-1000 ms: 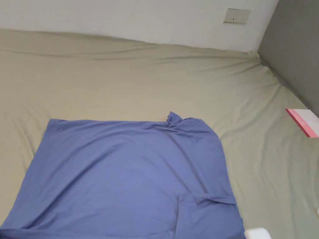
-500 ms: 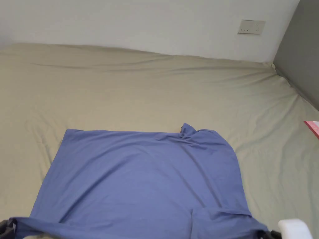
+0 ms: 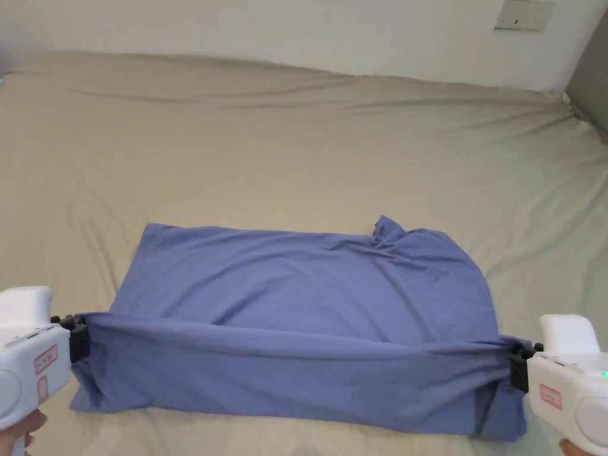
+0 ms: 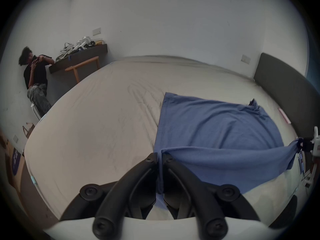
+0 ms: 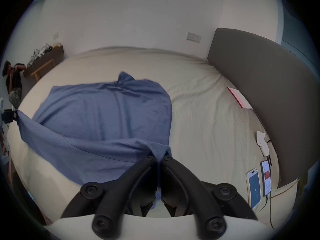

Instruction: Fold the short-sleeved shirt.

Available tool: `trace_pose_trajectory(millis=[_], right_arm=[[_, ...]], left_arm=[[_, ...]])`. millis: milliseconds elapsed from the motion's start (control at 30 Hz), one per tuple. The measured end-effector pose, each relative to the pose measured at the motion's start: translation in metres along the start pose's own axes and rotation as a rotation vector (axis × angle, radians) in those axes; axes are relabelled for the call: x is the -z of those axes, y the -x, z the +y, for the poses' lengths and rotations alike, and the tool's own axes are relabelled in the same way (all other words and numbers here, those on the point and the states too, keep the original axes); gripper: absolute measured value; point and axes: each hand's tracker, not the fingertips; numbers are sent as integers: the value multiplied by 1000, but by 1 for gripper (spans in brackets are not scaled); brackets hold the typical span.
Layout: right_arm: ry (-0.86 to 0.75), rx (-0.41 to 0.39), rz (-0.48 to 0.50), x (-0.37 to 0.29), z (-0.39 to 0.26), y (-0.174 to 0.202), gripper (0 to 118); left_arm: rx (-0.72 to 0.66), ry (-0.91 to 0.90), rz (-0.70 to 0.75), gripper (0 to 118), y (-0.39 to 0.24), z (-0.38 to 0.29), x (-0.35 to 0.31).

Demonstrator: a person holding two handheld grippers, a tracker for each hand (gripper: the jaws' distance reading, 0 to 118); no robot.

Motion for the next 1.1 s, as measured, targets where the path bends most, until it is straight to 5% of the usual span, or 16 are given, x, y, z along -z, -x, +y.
trace_pose_trajectory(millis=[167, 467, 533, 600, 633, 700, 767, 833, 1100], right_arm=[[152, 2, -5, 53, 0, 8, 5], [161, 9, -30, 94, -4, 11, 7], [156, -6, -37, 99, 0, 10, 34], [127, -13, -126, 101, 1, 7, 80], [114, -4, -159, 100, 0, 2, 88], [121, 82, -107, 93, 2, -13, 89], [79, 192, -44, 74, 6, -28, 89], [-13, 212, -14, 45, 16, -31, 89], [-415, 69, -30, -103, 73, 21, 88]], left_arm=[[65, 92, 17, 4, -9, 3, 57], [120, 188, 32, 4, -16, -4, 105], [137, 194, 29, 4, -15, -3, 106], [123, 198, 21, 4, -12, 0, 103], [108, 201, 18, 6, -11, 2, 101], [96, 194, 12, 45, -11, 9, 89], [91, 103, 9, 56, -14, 18, 68], [86, 17, -34, 116, -17, 30, 42], [123, -419, -26, 112, -67, 80, -102]])
